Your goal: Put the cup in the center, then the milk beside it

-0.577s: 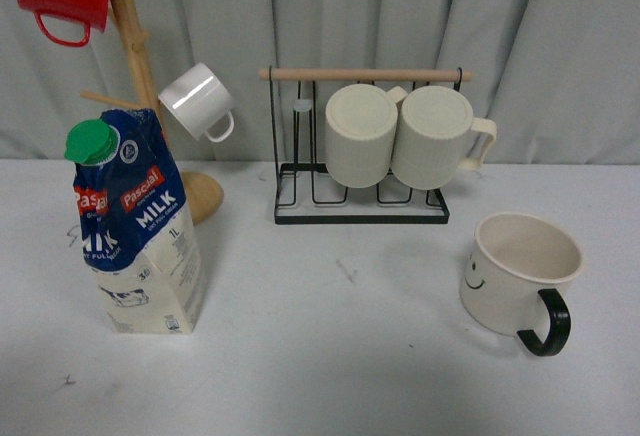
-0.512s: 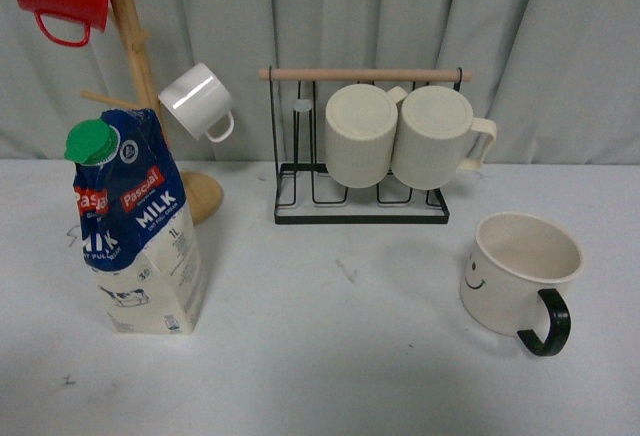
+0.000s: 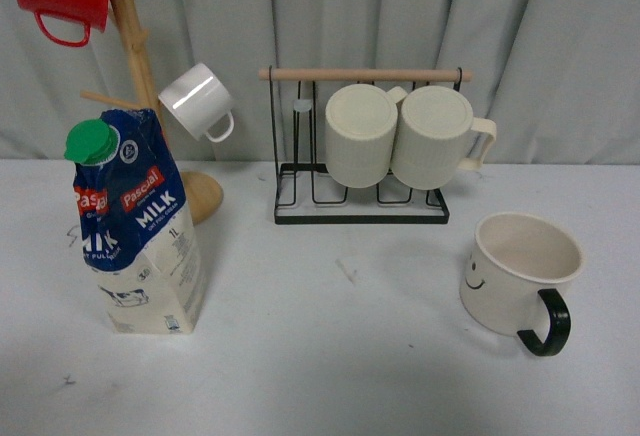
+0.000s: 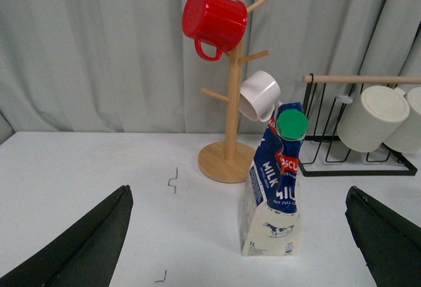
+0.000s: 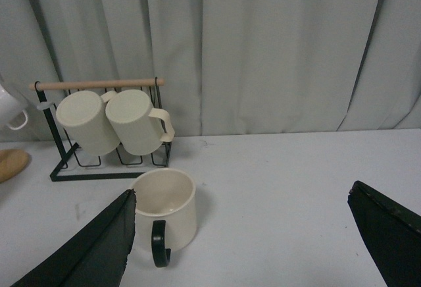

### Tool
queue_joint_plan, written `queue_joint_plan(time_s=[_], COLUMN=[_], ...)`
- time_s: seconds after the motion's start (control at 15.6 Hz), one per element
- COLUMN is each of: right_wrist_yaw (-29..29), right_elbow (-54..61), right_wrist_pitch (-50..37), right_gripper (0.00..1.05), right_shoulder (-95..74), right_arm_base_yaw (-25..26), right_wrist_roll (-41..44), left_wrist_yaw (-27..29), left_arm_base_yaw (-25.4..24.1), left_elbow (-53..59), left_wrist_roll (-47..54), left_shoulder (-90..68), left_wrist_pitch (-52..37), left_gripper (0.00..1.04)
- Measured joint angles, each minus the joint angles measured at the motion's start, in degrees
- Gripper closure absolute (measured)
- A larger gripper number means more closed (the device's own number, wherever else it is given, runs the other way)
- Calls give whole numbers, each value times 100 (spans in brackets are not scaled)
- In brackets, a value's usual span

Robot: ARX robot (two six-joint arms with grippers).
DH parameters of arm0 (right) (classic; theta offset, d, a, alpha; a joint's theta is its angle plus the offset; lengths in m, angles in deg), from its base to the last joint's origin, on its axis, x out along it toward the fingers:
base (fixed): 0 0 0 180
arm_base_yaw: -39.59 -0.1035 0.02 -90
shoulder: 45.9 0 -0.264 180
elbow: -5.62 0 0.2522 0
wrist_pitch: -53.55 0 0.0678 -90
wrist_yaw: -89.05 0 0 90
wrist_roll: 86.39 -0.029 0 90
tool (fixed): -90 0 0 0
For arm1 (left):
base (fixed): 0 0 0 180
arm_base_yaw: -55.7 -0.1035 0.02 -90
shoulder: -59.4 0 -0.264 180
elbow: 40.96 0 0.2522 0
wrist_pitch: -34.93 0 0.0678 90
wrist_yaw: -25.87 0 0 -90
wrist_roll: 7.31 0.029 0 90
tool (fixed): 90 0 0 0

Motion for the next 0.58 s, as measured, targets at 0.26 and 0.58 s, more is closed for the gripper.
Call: queue_joint_plan(time_s=[0.26,0.58], right_wrist_yaw=[0,0], right_elbow=[0,0], right_wrist_pitch=[0,0], right_gripper=[6,6], right_shoulder=[0,0], right_arm_base_yaw=[0,0], right_wrist_roll=[0,0], left_wrist_yaw=[0,0], left_arm_base_yaw=[-2,0], left_elbow=[0,0], left_wrist_roll=[0,0], left_shoulder=[0,0], left_wrist_pitch=[0,0], left_gripper=[7,7])
